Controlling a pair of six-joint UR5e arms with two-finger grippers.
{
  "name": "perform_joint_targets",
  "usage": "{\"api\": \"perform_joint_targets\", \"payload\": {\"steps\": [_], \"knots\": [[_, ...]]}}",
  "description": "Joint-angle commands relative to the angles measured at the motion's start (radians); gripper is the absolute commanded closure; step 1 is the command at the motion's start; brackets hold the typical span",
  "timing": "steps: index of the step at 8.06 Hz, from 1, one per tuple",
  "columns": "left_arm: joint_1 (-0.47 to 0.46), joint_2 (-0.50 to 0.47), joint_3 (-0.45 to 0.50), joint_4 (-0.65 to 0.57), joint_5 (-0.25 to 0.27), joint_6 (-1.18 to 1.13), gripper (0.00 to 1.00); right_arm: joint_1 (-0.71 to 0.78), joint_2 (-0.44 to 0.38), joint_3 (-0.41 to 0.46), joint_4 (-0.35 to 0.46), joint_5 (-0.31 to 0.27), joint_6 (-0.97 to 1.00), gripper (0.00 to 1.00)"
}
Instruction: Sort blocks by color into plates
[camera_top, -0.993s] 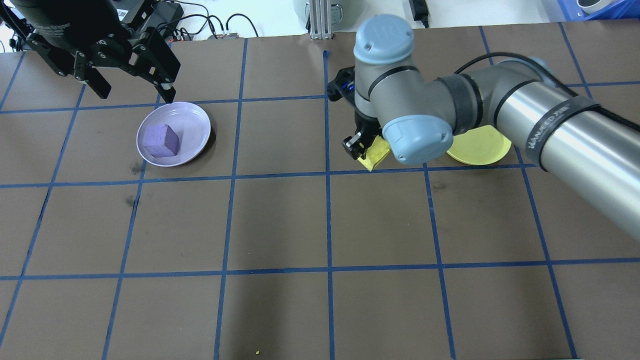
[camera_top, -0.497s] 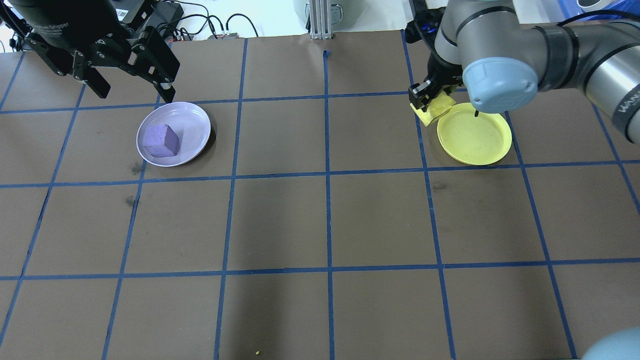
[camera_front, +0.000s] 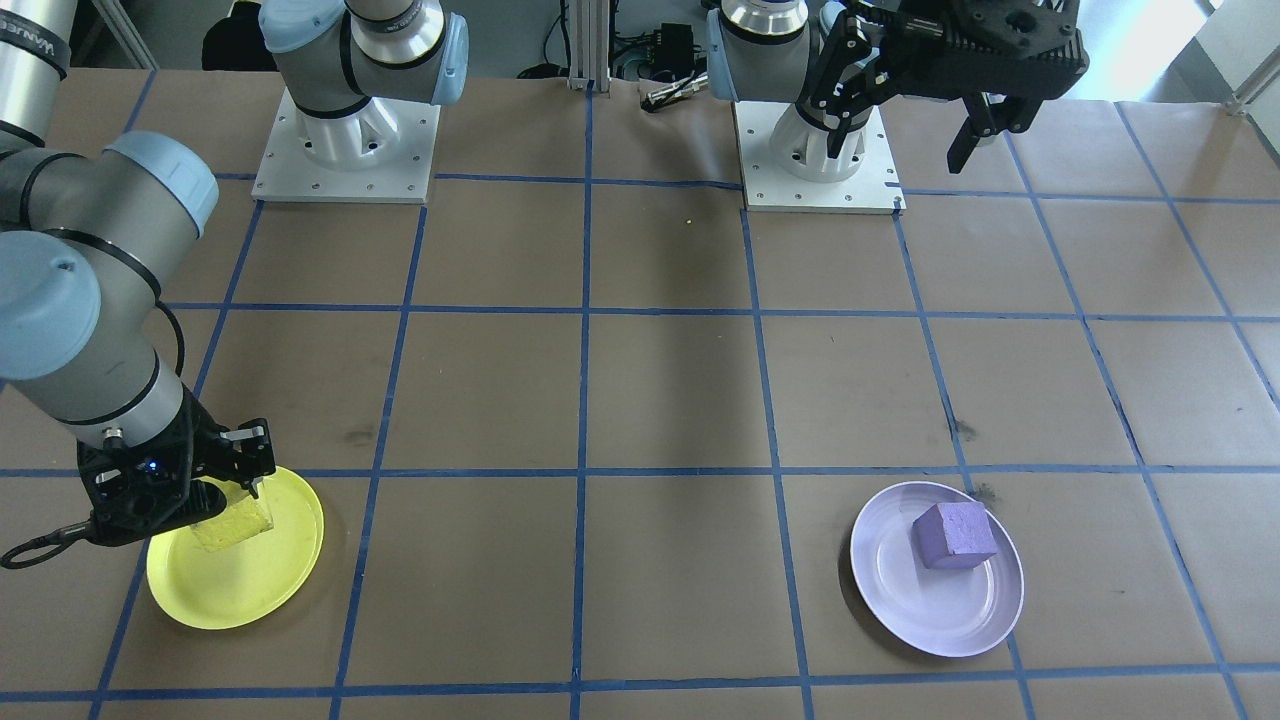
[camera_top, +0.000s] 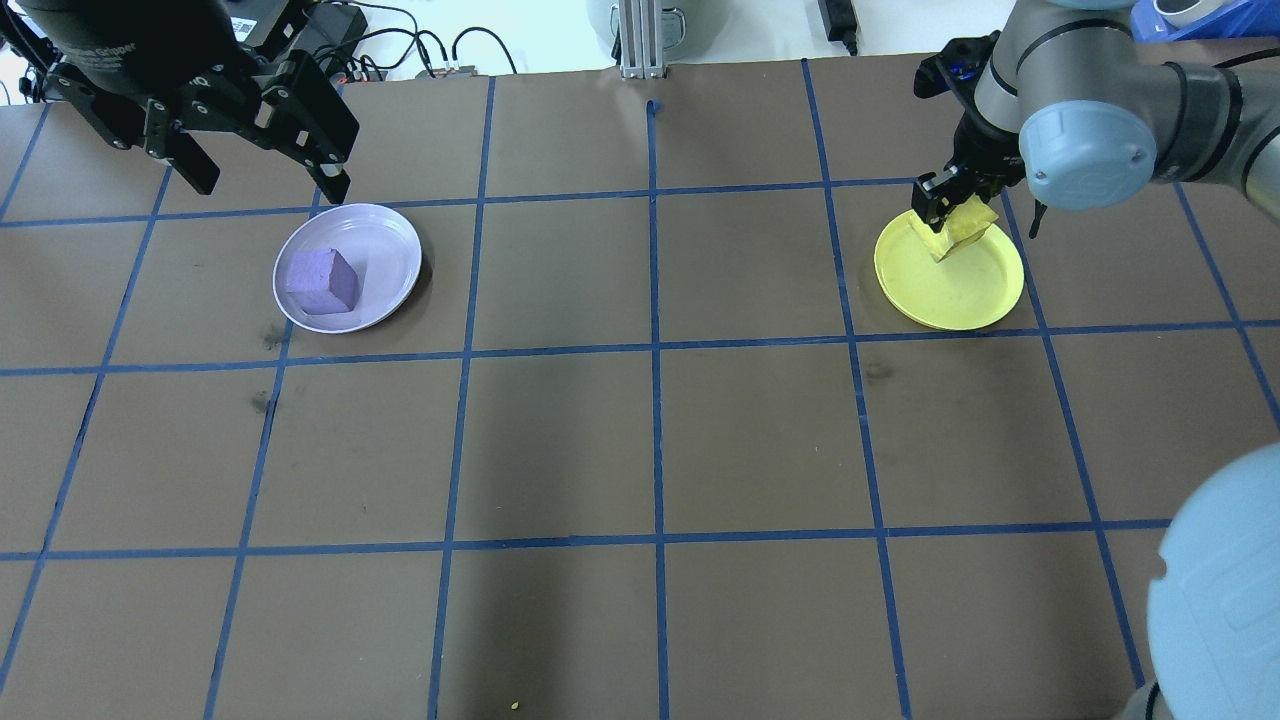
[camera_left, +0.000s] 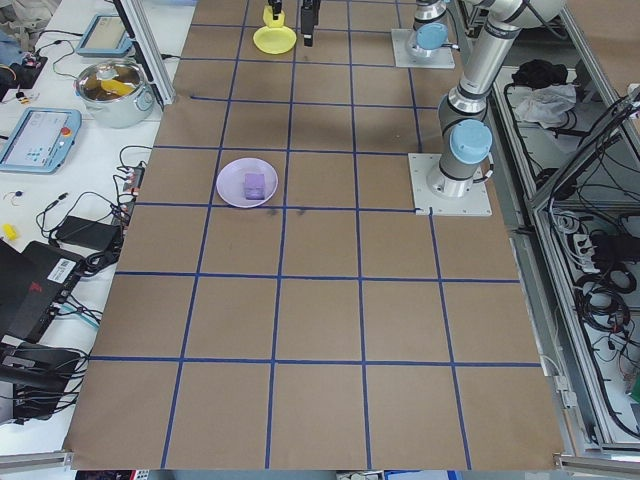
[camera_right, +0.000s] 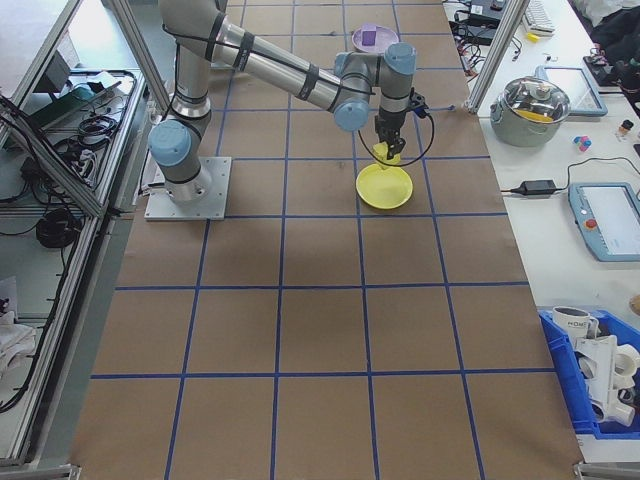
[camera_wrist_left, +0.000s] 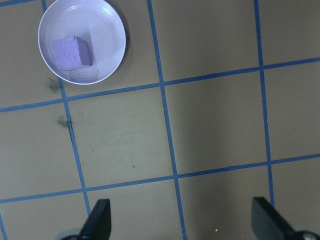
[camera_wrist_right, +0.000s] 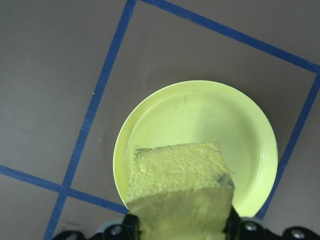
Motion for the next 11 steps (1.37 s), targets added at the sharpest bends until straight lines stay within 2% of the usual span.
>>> {"api": "perform_joint_targets", "payload": {"steps": [1, 2, 3, 4, 6, 9, 10, 11], "knots": [[0.0, -0.002, 0.0, 0.001, -0.003, -0.003, 0.0, -0.018, 0.091, -0.004, -0.034, -0.004, -0.017, 1.0], [0.0, 0.001, 0.0, 0.001, -0.005, -0.004, 0.0, -0.019, 0.095, 0.001, -0.03, -0.004, -0.02, 1.0], [0.0, -0.002, 0.0, 0.001, -0.006, -0.006, 0.0, -0.019, 0.102, 0.001, -0.028, -0.004, -0.017, 0.85], [0.0, 0.001, 0.0, 0.001, -0.005, -0.006, 0.0, -0.019, 0.107, -0.002, -0.037, -0.004, -0.017, 0.64], [0.0, 0.001, 0.0, 0.001, -0.005, -0.006, 0.0, -0.041, 0.107, -0.005, -0.038, 0.016, -0.014, 0.0], [0.0, -0.001, 0.003, 0.001, 0.0, 0.005, 0.0, -0.044, 0.084, -0.051, -0.013, 0.009, 0.01, 0.0], [0.0, 0.001, 0.002, 0.001, 0.0, 0.005, 0.0, -0.044, 0.06, -0.08, 0.034, 0.009, 0.056, 0.0], [0.0, 0.001, 0.002, 0.001, 0.0, 0.003, 0.0, -0.042, 0.006, -0.111, 0.117, 0.012, 0.175, 0.0]]}}
